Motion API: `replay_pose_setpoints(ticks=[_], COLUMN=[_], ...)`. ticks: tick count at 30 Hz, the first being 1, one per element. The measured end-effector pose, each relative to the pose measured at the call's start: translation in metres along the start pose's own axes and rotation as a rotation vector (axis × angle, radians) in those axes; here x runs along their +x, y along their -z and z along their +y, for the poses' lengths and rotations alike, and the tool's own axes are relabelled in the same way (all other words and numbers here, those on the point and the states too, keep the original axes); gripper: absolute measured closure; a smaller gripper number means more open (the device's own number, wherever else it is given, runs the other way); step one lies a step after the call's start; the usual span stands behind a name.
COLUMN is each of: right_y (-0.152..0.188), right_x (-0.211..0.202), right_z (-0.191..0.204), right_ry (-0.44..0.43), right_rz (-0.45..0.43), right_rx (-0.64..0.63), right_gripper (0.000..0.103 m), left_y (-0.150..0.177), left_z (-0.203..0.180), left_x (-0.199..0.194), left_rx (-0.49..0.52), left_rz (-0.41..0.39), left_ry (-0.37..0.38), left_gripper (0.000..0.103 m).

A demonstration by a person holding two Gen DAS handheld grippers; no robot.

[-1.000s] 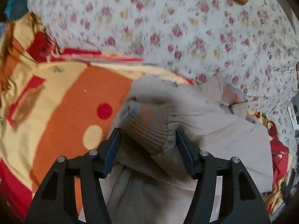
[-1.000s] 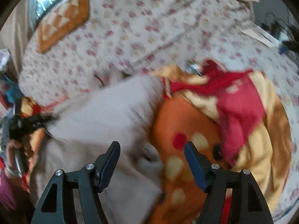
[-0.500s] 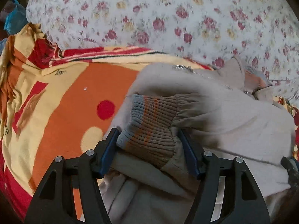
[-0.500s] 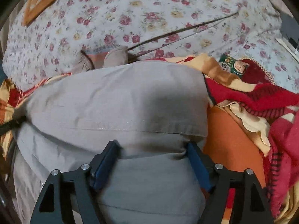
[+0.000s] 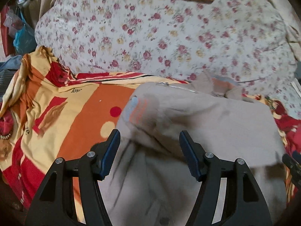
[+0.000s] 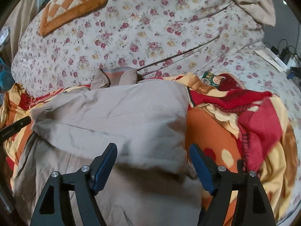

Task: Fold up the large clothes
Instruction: 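Open the left gripper and withdraw from the laid sleeve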

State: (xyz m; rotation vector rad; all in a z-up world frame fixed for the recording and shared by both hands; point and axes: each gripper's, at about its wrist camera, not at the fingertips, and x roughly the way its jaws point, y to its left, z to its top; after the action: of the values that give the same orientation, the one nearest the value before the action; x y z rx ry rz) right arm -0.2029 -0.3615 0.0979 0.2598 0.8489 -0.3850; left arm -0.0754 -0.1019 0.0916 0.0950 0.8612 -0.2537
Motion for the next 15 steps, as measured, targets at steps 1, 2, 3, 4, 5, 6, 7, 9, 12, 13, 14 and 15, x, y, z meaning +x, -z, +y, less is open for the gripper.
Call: replay_pose_setpoints(ticks=[1,2,3,4,5,6,7,9,12,13,14,15], right_y=[0.000,0.002,0.003,0.005,0.006,0.007,0.008,0.010,0.013,0.013,0.014,0.015], right_x=[-0.001,-0.005,-0.008,-0.013,-0.016,-0.019,-0.023,-0.029,-0.035,-0.036,-0.038,-0.039], right_z=[0.002,0.002,0.003,0.002,0.002,0.001,0.000,0.000,0.001,0.001,0.001,0.001], right_ry=[0.000,-0.001,0.000,0.006,0.012,0.018,0.022,0.022,0.032,0.032,0.029,0.026], right_rz=[0.003,0.006,0.005,0.002,0.001,0.000,0.001,0.000,-0.006,-0.008,-0.011,-0.014], right_rx=[0.003,0.006,0.008,0.013,0.016,0.020,0.025,0.029,0.026,0.025,0.027,0.031], right_gripper=[0.025,0.025,0.025,0.025,0.024,0.023,0.023,0.022,0.021,0.021,0.021,0.020], left_y=[0.004,0.008,0.011,0.014,0.016,0.018,0.020,0.023,0.028,0.029,0.031,0.032], left_z=[-0.002,-0.004,-0.007,-0.009,-0.012,-0.014,-0.017,-0.019,-0.021,-0.022,-0.022,-0.023], left_x=[-0.006,-0.013,-0.018,-0.021,-0.025,-0.028,-0.031,-0.035,-0.039,-0.039,-0.040,-0.040], left_rx=[0.000,0.001,0.005,0.011,0.019,0.026,0.031,0.035,0.033,0.034,0.035,0.036], left_rz=[-0.014,-0.019,-0.024,-0.026,-0.028,-0.032,-0.036,-0.041,-0.039,-0.037,-0.037,-0.037], left_ry=[0.014,0.030,0.041,0.045,0.047,0.049,0.050,0.057,0.066,0.069,0.071,0.074], left_gripper=[0.037,0.037,0.037,0.037,0.037,0.037,0.037,0.037,0.037,0.037,0.037,0.037])
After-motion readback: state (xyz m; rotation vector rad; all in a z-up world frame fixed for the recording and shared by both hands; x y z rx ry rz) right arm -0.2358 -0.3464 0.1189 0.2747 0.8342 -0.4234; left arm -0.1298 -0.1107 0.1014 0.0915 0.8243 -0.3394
